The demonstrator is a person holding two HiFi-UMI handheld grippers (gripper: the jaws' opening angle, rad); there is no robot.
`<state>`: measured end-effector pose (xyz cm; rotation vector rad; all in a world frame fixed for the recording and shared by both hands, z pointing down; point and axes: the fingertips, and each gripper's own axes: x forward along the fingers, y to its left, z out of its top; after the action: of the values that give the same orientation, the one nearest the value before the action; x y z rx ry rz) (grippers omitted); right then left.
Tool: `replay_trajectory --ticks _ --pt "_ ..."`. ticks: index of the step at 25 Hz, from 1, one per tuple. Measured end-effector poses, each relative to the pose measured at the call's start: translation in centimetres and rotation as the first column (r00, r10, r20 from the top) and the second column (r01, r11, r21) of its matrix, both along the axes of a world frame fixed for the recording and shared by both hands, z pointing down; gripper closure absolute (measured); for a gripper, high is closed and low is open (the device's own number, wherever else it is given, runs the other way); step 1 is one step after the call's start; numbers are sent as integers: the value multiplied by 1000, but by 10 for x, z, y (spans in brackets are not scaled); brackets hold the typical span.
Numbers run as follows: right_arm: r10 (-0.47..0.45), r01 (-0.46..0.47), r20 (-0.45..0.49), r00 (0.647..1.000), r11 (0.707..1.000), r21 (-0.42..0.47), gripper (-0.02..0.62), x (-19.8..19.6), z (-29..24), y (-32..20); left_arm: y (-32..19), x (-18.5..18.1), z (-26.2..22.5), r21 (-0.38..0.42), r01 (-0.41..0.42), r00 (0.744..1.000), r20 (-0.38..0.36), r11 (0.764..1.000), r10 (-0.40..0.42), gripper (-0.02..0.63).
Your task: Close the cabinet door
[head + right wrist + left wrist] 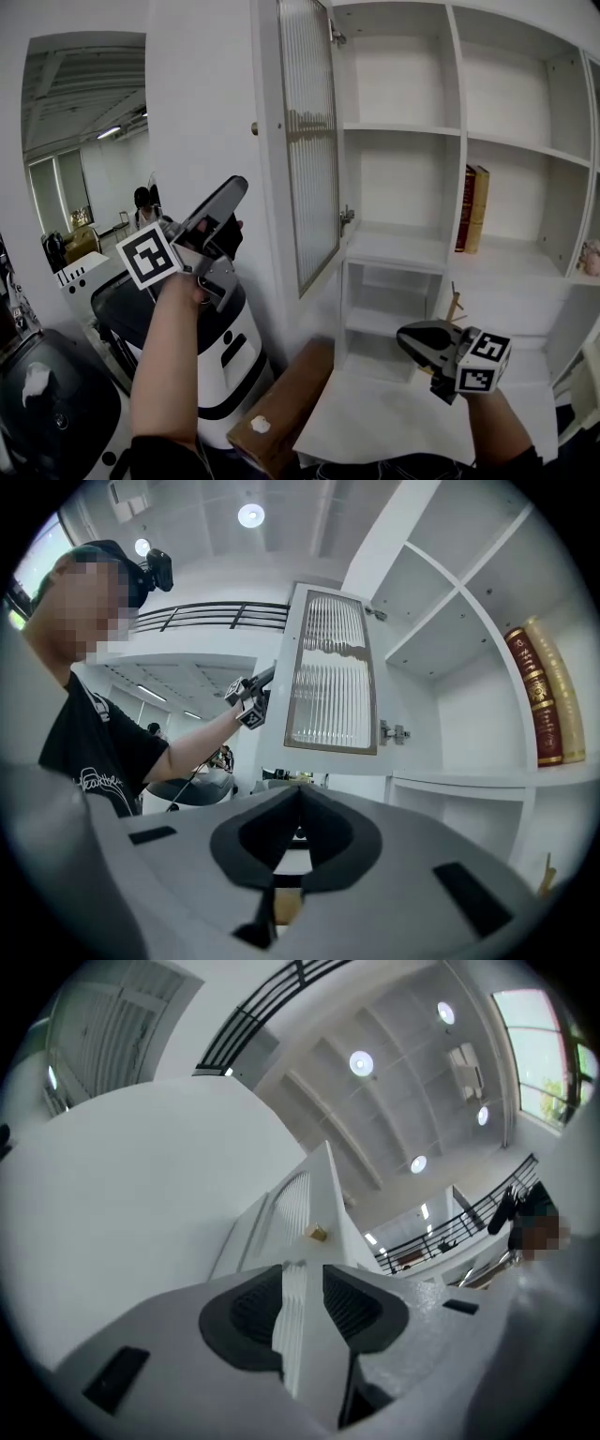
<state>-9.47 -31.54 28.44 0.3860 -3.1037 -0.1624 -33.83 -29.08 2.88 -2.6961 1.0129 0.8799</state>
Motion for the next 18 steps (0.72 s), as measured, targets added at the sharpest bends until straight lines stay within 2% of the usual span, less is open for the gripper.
replay_trajectory --ticks 2,6,11,15,18 --pt "3 -3 -7 1000 1000 -13 592 1 6 -2 -2 6 -15 16 -73 996 -45 997 74 460" --pt "-5 5 -29 1000 1000 -19 592 -2 15 -5 -10 12 -36 42 -129 986 -102 991 132 434" --pt "-1 0 -53 999 1000 -11 592 -4 18 -7 -9 16 -63 105 -266 940 -194 958 282 422" --pt "0 -1 -62 998 1000 -17 591 -3 22 -8 -14 22 -68 115 -307 923 -208 945 325 422" --pt "3 -5 -64 998 1000 -22 591 0 23 -9 -16 23 -69 123 -353 897 -239 928 373 422"
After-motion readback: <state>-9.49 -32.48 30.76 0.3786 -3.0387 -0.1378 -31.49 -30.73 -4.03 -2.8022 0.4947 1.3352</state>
